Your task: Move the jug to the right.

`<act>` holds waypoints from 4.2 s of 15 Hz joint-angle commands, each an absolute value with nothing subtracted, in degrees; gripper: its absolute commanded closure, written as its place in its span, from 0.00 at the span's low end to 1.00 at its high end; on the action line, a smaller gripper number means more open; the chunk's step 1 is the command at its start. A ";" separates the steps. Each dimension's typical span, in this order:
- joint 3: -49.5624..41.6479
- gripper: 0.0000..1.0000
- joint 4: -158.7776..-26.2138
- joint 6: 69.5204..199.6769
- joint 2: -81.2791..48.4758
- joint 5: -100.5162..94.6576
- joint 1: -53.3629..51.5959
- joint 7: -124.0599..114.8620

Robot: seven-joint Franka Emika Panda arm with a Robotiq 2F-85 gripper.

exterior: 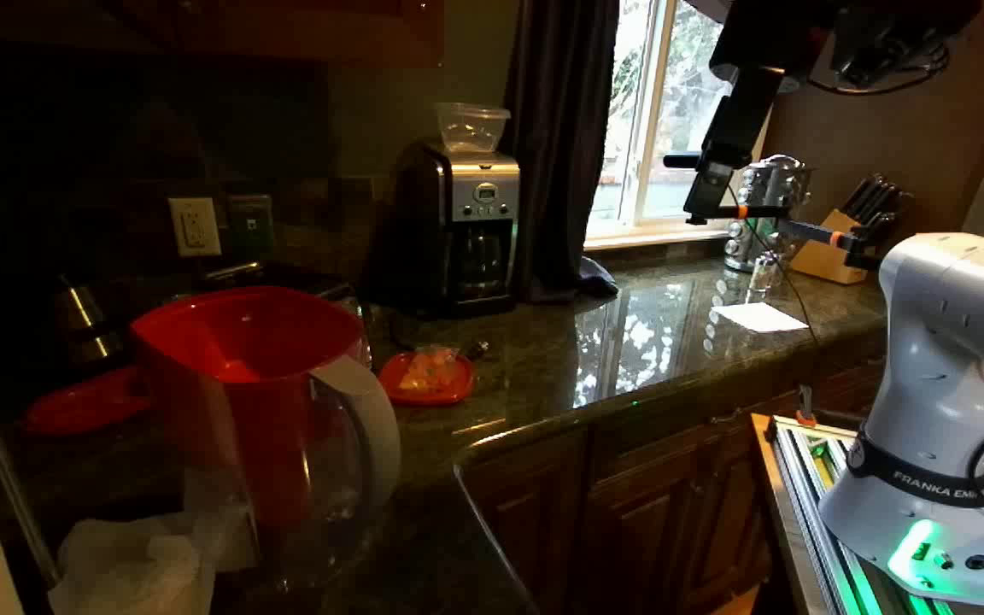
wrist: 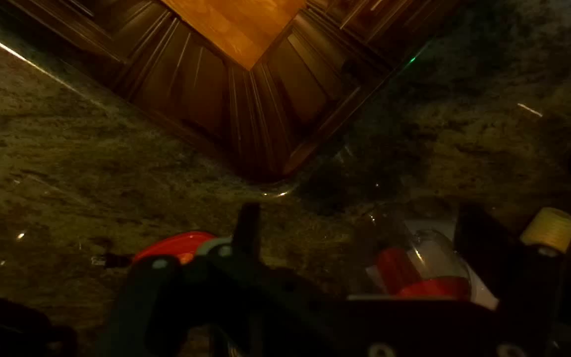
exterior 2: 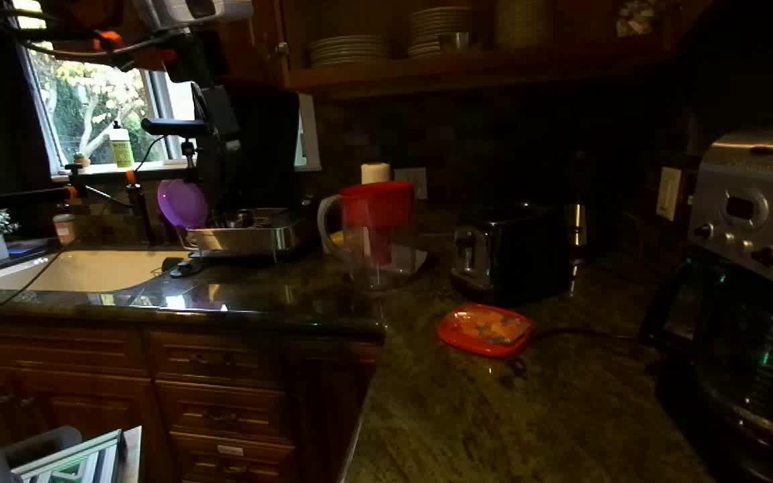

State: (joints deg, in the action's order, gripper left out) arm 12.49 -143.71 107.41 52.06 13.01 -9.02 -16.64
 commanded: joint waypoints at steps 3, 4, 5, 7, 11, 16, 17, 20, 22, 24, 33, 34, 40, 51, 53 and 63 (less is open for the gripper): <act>12.87 0.00 -143.59 107.21 52.12 13.42 -8.38 -16.22; 12.87 0.00 -143.59 107.21 52.12 13.42 -8.38 -16.22; 12.87 0.00 -143.59 107.21 52.12 13.42 -8.38 -16.22; 12.87 0.00 -143.59 107.21 52.12 13.42 -8.38 -16.22; 9.47 0.00 -141.12 113.41 44.73 13.39 -5.34 -14.22; 3.15 0.00 -134.78 119.05 30.87 15.90 -4.14 -10.50; 2.35 0.00 -133.27 119.92 28.44 16.50 -4.97 -8.38; 2.96 0.00 -134.95 119.93 30.22 15.11 -3.75 -9.21; 2.97 0.00 -133.44 119.93 28.11 15.19 -3.91 -9.04; 4.92 0.00 -128.56 115.94 24.14 14.20 -1.96 -18.64; 9.09 0.00 -124.05 117.04 17.02 4.55 0.30 -39.22; 9.30 0.00 -123.31 115.73 16.07 4.10 0.17 -41.27; 10.61 0.00 -113.84 107.61 9.64 12.27 -1.54 -54.50; 12.73 0.00 -104.79 107.27 1.44 15.10 -7.19 -68.42; 12.90 0.00 -102.82 108.36 -1.10 16.26 -8.27 -72.17; 12.08 0.00 -96.41 114.68 -11.72 10.44 -13.25 -77.84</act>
State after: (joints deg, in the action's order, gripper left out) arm 12.78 -99.36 113.61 -8.69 13.11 -11.08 -74.95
